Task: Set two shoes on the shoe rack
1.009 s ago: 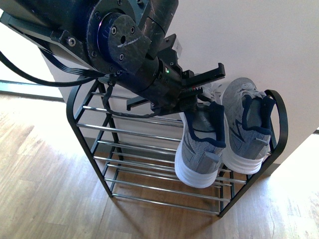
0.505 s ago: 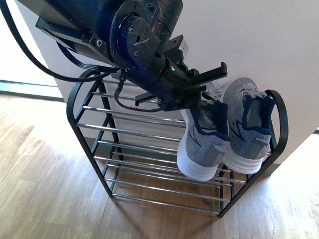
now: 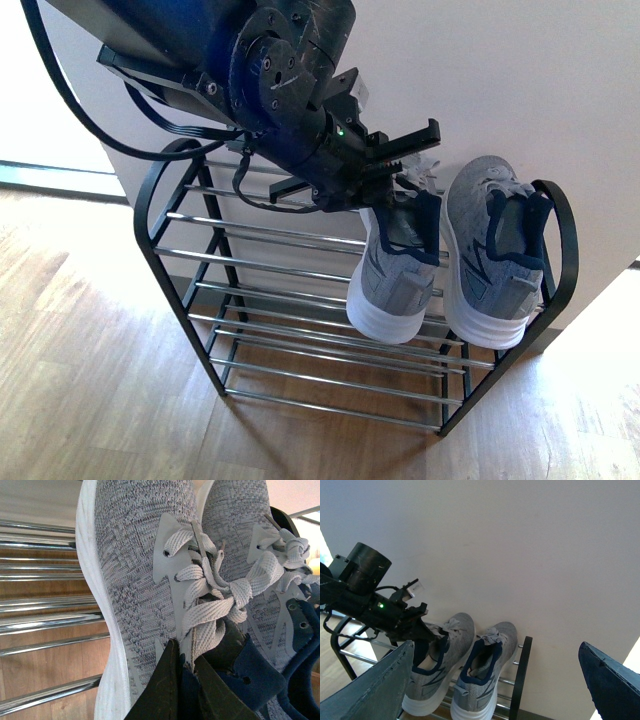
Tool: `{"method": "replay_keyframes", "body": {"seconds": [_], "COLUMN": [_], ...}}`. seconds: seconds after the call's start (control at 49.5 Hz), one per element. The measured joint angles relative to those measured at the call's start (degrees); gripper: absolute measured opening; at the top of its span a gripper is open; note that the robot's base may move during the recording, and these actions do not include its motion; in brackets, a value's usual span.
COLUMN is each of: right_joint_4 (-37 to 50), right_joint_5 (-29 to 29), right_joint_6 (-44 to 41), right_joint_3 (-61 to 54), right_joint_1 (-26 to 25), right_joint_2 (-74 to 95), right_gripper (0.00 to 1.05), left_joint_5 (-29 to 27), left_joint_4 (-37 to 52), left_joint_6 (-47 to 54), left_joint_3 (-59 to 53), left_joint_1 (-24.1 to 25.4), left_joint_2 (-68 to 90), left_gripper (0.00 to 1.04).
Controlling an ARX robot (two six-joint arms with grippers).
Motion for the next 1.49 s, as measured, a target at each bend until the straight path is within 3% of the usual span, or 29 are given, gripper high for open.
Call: {"method": "replay_keyframes", "body": {"seconds": [0.101,0.464,0.545,0.606,0.747,0.808,0.929,1.009,1.131,1.232,1.494], "right_joint_4": [0.00,0.00,0.00,0.00,0.00,0.00,0.00,0.00,0.00,0.00,0.00], "right_joint_5": [0.00,0.00,0.00,-0.02,0.00,0.00,0.00,0.00,-0.02,0.00,-0.02], "right_joint_6": [0.02,0.00,0.02,0.00,0.00,0.00,0.00,0.00,0.00,0.00,0.00], "right_joint_3": [0.00,0.00,0.00,0.00,0.00,0.00,0.00,0.00,0.00,0.00,0.00], "right_joint_1": [0.00,0.00,0.00,0.00,0.00,0.00,0.00,0.00,0.00,0.00,0.00], "right_joint_2": [0.00,0.00,0.00,0.00,0.00,0.00,0.00,0.00,0.00,0.00,0.00], "right_gripper": [0.95,0.96,0.96,0.96,0.96,0.96,0.95,0.96,0.95,0.96,0.95], "left_joint_5": [-0.63,5.62,5.55,1.03,-12.92,-22.32,-35.47,-36.68,-30.21,-29.16,-27.63], "left_joint_4": [0.11,0.66,-1.75,-5.79,-7.50,-4.52,-0.92,1.36,34.49,45.13,50.69], "left_joint_6": [-0.48,-4.63,-4.61,-3.41,3.98,8.81,15.65,18.03,25.11,26.73,27.85], "left_joint_3": [0.07,-3.93,-7.37,-9.44,-14.99,-18.91,-28.89,-33.24,-47.58,-55.28,-70.31], "left_joint_1": [0.46,0.52,0.24,0.35,5.09,9.01,17.77,20.17,20.87,21.00,23.65], "left_joint_2": [0.35,-5.79,-11.82,-17.46,-27.98,-32.26,-42.73,-47.78,-51.47,-53.72,-64.98], "left_gripper": [0.04,0.71,0.87,0.97,0.95,0.95,0.95,0.94,0.71,0.57,0.07]}}
